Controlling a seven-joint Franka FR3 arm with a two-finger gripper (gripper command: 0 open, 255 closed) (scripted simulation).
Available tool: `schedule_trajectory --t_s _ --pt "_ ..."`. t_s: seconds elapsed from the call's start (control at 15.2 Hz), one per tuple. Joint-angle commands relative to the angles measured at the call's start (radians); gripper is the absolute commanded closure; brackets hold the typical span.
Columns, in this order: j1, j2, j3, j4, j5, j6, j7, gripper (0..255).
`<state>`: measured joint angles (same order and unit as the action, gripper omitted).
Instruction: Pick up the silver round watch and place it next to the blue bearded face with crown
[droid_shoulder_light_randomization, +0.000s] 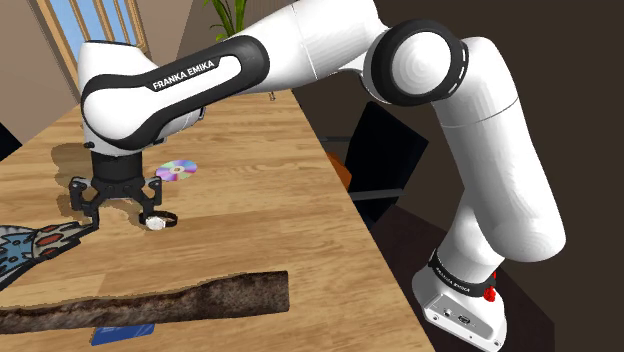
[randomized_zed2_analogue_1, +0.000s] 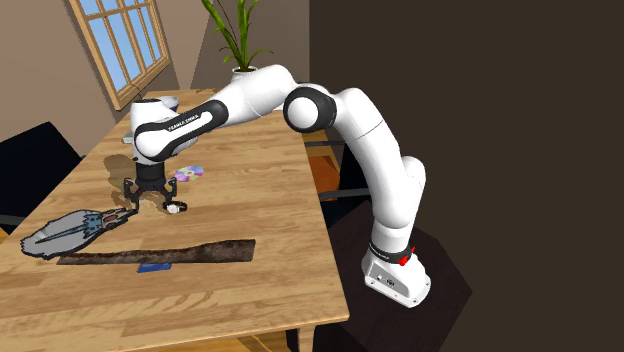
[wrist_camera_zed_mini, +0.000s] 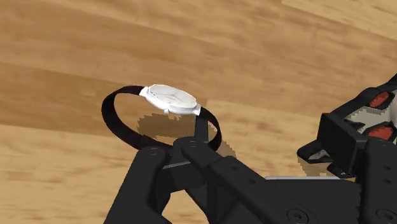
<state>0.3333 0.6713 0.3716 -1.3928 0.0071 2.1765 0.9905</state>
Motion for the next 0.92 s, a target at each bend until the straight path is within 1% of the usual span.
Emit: schedule_trajectory --t_s 0.0,0.13,0.4,0.86 --pt "0.000 0.000 0.000 0.000 0.000 0.000 0.000 0" --pt "0.000 0.000 0.000 0.000 0.000 0.000 0.000 0" --pt "-0.025 -0.066 0.009 0.019 0.017 -0.086 -0.009 0" --pt "-0.025 -0.066 0.009 0.019 0.017 -0.086 -0.009 0"
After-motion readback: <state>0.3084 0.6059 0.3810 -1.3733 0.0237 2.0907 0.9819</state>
